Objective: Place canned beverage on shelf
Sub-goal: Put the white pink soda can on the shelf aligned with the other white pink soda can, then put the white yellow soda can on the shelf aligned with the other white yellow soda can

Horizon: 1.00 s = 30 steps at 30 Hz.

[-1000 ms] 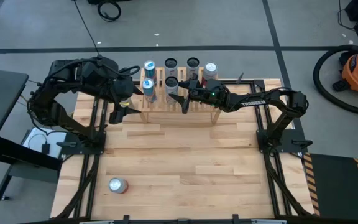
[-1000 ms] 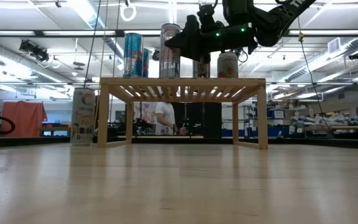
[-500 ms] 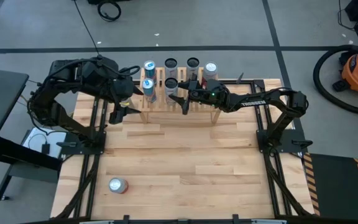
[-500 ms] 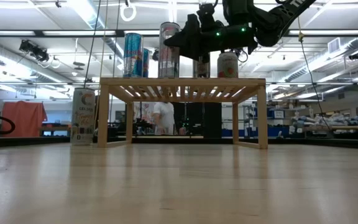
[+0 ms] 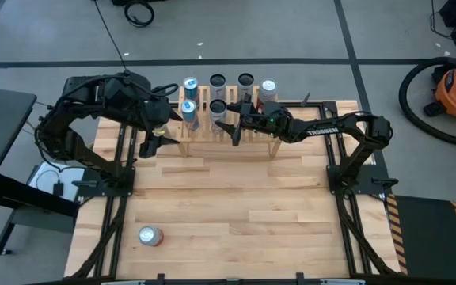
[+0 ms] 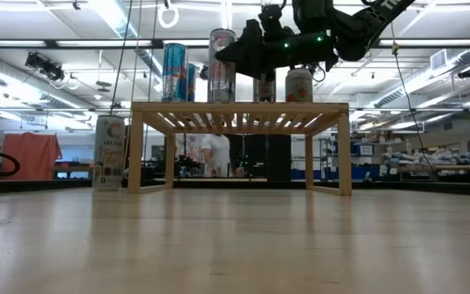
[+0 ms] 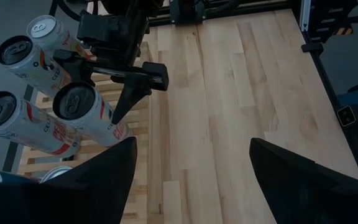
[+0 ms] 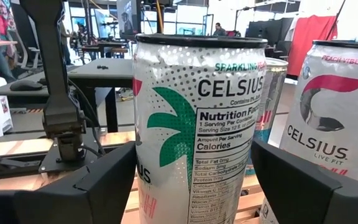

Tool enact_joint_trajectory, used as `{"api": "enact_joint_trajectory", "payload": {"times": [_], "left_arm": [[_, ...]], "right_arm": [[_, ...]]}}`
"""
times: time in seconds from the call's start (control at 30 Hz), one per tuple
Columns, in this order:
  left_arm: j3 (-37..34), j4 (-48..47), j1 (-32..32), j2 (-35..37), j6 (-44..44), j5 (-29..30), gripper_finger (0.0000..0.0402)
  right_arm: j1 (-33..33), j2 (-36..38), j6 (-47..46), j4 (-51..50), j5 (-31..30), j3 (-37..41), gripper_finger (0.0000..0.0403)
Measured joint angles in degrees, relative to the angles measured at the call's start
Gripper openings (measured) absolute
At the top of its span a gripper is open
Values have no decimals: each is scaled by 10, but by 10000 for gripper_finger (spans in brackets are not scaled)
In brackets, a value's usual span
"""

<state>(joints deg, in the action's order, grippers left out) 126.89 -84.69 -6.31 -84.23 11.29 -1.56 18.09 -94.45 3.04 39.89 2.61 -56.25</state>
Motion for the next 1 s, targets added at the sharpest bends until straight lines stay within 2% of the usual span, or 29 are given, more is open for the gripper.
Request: {"api": "enact_joint_trajectory", "payload": {"times": [0.37,0.57,1.0], "left_arm": [[0,0,0,0,0,0,314],[0,-1,0,0,-1,0,314],[0,-10,0,0,16,0,314]], "right_arm": [[-6,16,9,-12,-15,0,347],[-7,54,15,-68,-32,0,348],[-43,173,17,-225,-30,0,348]]}}
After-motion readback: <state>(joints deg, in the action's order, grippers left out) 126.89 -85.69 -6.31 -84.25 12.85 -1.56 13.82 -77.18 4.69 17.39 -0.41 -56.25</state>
